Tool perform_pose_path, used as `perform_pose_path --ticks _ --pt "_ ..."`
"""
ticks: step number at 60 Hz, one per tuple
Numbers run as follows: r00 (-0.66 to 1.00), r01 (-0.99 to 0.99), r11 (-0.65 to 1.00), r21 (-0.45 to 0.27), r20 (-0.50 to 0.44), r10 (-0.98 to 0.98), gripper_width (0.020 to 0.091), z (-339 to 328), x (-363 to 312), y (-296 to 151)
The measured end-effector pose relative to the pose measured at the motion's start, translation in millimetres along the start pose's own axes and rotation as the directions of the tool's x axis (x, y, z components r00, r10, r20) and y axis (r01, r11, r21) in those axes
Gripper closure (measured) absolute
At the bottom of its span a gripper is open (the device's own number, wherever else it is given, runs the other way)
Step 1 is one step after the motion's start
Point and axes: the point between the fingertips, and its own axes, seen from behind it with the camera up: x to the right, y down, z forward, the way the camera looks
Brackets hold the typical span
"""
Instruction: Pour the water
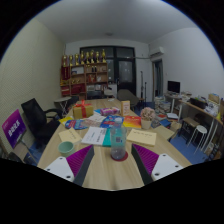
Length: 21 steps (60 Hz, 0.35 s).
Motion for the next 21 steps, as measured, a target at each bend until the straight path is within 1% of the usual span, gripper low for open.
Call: perform_pose_path --ticks 5,6,14,21 --pt "1.0 0.0 1.0 -0.003 -0.017 0.0 0.0269 -62.5 -29.2 -8.6" --pt "1.0 -0.001 1.0 -0.003 -0.017 0.001 0.0272 -69.7 -10.4 -7.5" --pt "0.996 -0.004 1.0 -0.02 -0.087 0.002 0.027 -162.0 -30.2 -10.0" --pt "0.994 0.025 1.0 -0.004 -0.108 -0.025 0.0275 -237.1 -56.1 -16.4"
